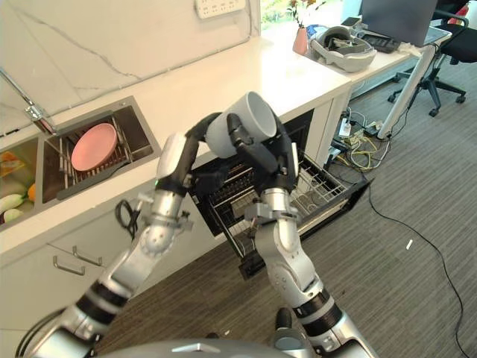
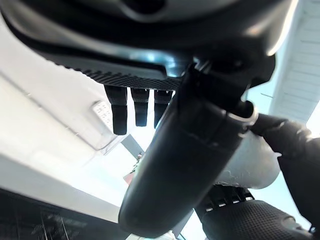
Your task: Place the dishes in the dishwasher.
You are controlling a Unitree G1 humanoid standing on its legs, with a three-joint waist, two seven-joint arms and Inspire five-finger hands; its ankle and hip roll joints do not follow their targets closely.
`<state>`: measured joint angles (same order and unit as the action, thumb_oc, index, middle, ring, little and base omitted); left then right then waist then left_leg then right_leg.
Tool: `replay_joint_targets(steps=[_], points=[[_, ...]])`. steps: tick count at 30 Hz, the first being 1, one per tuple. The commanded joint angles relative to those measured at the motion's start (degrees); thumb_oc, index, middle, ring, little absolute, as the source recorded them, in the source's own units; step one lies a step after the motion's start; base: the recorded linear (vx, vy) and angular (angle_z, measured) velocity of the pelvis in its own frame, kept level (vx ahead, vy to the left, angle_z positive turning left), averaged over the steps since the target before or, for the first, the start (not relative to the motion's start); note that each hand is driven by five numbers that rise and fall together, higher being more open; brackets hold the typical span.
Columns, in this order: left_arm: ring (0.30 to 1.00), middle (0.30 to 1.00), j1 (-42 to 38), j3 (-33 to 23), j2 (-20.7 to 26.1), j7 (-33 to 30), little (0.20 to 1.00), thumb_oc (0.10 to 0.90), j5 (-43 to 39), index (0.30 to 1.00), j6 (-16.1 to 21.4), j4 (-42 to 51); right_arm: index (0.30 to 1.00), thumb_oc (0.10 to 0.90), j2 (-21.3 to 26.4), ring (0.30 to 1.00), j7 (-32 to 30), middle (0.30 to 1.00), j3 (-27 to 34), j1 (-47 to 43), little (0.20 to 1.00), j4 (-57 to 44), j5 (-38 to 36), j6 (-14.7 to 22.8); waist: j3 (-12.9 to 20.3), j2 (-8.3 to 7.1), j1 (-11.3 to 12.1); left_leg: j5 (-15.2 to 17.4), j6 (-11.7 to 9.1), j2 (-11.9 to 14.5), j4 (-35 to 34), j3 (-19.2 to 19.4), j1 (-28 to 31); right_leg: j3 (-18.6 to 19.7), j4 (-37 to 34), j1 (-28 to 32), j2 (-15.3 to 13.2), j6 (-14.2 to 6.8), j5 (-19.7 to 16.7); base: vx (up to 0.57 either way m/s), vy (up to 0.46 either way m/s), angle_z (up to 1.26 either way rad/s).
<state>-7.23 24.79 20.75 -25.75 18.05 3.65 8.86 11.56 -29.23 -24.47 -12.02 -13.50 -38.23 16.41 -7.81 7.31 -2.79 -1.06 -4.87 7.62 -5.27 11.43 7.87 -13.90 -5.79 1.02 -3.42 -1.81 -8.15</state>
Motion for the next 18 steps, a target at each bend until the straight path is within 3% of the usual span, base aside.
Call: replay_joint_targets(steps=[1,4,5,9,18], points=[[0.9,0.9,-3.52,-1.93,2.76,-2.26,0.9,0.8,-4.25,0.9,3.79,1.78,0.3,0.4,-5.39,0.3,1.33,0.3,6.41,-6.37,0.3,-12.24,6.93,6.73,2.2,-5.21,0.4,0.61,-0.47,-0.71,0.27,-0.1,-0.78,-1.52,0.79,8.78,-3.91,-6.22,10.74,0.02,-0.004,0.04],[0.9,0.9,0.98,-4.61,2.6,-1.95,0.9,0.8,-8.24,0.9,4.0,2.37,0.3,0.4,-4.16,0.3,1.04,0.3,8.93,-4.33,0.3,-12.11,7.57,6.68,2.26,-5.47,0.76,0.56,-0.44,-0.85,0.27,-0.5,-1.1,-1.89,0.79,8.76,-3.89,-6.21,10.8,0.01,-0.006,0.06],[0.9,0.9,5.59,-7.39,2.28,-1.16,0.9,0.8,-11.9,0.9,4.12,1.64,0.3,0.4,-2.06,0.3,1.29,0.3,12.71,-2.15,0.3,-11.18,9.84,5.74,1.97,-5.86,1.41,0.45,-0.4,-0.98,0.27,-0.97,-1.5,-2.28,0.79,8.74,-3.85,-6.21,10.79,0.0,-0.004,0.08],[0.9,0.9,10.3,-10.51,2.01,-0.25,0.9,0.8,-13.61,0.9,3.84,-0.46,0.3,0.4,0.5,0.3,2.11,0.3,16.21,0.51,0.3,-8.06,13.68,3.75,1.9,-6.5,2.31,0.42,-0.37,-1.18,0.27,-1.68,-1.92,-3.14,0.79,8.76,-3.83,-6.14,10.83,0.0,-0.013,0.13],[0.9,0.9,18.27,-14.88,1.94,6.81,0.9,0.8,-13.83,0.9,2.01,-13.59,0.3,0.4,12.25,0.3,8.5,0.3,21.44,1.67,0.3,11.2,22.9,-5.88,1.5,-8.93,6.84,-0.53,-0.65,-1.98,0.27,-5.13,-4.22,-7.11,0.79,9.29,-4.22,-6.03,11.03,-0.01,-0.018,0.22]])
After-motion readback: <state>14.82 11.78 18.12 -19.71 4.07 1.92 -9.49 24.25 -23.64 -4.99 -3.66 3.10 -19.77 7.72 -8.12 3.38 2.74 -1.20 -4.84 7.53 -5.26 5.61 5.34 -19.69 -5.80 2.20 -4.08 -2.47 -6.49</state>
